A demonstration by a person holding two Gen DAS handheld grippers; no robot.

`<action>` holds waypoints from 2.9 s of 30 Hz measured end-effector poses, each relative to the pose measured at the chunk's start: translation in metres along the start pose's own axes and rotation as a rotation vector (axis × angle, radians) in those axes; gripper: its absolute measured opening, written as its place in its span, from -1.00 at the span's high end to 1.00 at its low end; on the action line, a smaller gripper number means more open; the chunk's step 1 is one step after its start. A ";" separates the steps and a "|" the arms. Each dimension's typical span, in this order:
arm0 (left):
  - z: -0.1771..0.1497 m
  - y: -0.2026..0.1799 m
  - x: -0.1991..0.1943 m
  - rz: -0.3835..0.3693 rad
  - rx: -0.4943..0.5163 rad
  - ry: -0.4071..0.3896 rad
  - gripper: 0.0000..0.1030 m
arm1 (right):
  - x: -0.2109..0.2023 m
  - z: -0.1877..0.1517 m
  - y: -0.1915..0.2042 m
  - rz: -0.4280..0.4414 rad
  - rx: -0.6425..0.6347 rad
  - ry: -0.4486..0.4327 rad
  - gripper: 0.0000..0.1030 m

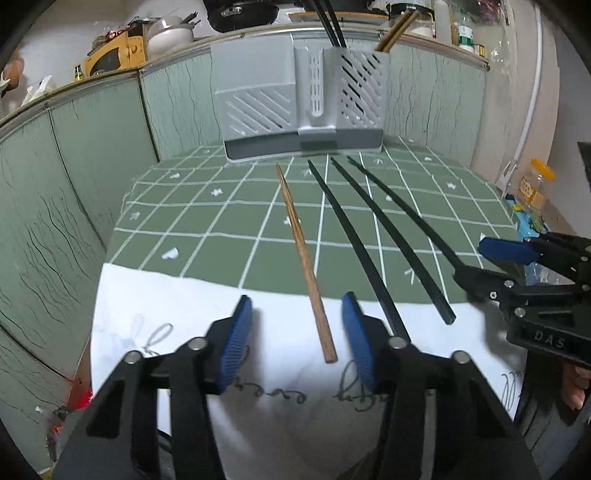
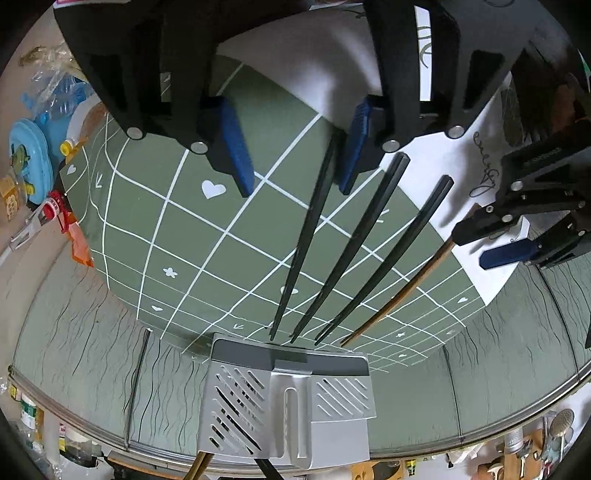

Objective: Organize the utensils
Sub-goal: 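Close the left tool on the wooden chopstick while the right tool grasps a black chopstick, then lift the wooden chopstick with the left tool while the right tool lifts its black chopstick toward the holder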

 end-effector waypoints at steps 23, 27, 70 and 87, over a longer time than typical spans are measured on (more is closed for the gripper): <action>-0.006 -0.002 -0.001 0.081 -0.046 -0.019 0.82 | -0.002 -0.006 0.012 -0.041 0.081 -0.029 0.88; -0.005 -0.001 -0.002 0.074 -0.053 -0.020 0.84 | -0.003 -0.005 0.010 -0.027 0.093 -0.025 0.88; 0.067 0.043 -0.087 -0.014 -0.108 -0.205 0.85 | -0.090 0.064 -0.025 0.037 0.097 -0.188 0.88; 0.107 0.042 -0.124 -0.036 -0.050 -0.286 0.85 | -0.131 0.097 -0.036 0.063 0.092 -0.263 0.88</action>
Point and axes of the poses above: each gripper's, at about its wrist camera, not at the fingertips, and x roughly the way its jaws point, y to its left, z to its top, the point moved 5 cm from there along x, roughly the way its jaws point, and after that the axes turned 11 degrees about y, right-handed, at the moved point
